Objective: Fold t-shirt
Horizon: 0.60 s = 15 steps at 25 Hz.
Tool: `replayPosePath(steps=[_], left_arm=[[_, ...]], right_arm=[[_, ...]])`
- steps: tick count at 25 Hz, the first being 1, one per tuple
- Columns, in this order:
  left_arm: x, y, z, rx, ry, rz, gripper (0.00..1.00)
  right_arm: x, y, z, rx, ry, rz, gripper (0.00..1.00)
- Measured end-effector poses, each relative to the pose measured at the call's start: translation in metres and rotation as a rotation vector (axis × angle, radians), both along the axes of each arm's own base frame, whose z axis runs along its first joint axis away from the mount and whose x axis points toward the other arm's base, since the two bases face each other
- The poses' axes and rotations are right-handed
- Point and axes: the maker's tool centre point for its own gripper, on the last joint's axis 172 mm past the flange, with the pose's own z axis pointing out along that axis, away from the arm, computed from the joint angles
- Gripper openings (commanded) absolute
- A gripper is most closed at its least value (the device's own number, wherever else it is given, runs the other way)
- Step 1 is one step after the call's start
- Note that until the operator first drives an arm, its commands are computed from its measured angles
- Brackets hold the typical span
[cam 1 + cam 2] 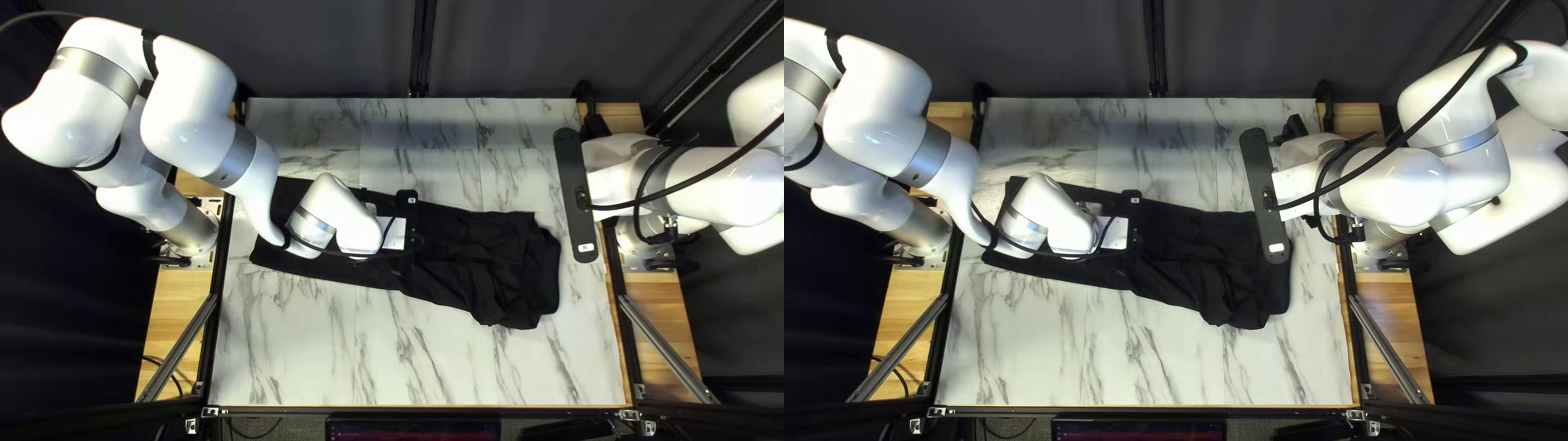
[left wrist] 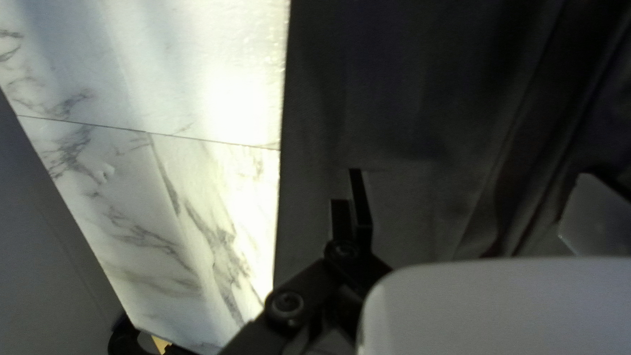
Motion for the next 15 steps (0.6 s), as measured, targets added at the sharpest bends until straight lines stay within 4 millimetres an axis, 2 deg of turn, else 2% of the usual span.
replayPosePath(steps=[10, 15], left_arm=[[0.000, 0.014, 0.024, 0.014, -0.018, -0.012, 1.00], [-0.008, 0.016, 0.039, 0.013, -0.038, -0.003, 1.00]], right_arm=[[0.000, 0.000, 0.000, 0.000, 0.000, 0.000, 1.00], [0.000, 0.000, 0.000, 0.000, 0.000, 0.000, 1.00]])
